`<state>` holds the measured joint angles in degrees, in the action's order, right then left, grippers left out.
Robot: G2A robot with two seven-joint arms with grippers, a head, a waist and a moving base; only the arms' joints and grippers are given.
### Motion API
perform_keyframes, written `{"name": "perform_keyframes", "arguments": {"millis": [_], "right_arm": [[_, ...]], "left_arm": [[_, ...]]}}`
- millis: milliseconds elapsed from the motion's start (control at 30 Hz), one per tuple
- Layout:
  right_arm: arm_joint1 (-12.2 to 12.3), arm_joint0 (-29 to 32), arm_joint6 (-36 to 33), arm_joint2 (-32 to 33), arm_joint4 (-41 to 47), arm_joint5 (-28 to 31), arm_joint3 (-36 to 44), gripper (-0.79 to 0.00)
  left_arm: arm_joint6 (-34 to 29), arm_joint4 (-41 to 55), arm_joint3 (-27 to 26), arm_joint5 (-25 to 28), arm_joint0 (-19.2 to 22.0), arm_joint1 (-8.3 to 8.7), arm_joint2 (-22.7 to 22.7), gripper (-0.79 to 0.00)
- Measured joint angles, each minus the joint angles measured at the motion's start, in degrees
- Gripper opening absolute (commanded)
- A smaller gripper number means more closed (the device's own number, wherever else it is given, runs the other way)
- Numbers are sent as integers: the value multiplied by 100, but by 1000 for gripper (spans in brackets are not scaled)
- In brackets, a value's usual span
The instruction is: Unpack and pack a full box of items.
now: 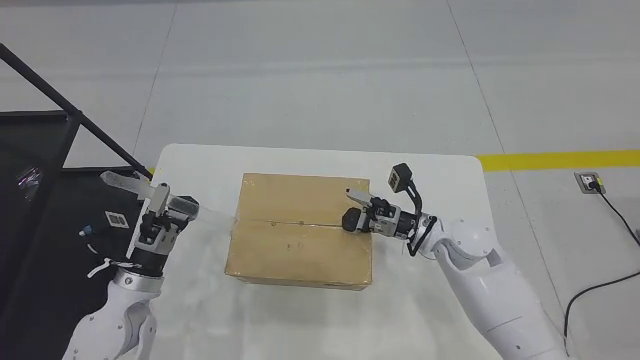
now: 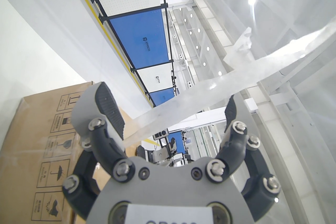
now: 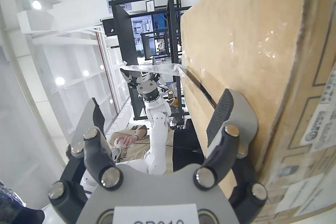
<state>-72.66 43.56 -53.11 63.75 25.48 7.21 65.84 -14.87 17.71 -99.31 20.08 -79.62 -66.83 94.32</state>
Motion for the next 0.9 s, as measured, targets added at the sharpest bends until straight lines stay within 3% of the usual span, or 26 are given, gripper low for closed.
{"name": "perform_keyframes", "arguments": {"millis": [433,900], "right_arm": [[-9,-43,-153,56,174,242,-114,0],[57,151,-375,276,233,530,3,0]], "left_arm": [[-19,-525,-466,-131,-125,-41,-357,0],[166,-1221,-394,-582,327,-119,-1014,0]]}}
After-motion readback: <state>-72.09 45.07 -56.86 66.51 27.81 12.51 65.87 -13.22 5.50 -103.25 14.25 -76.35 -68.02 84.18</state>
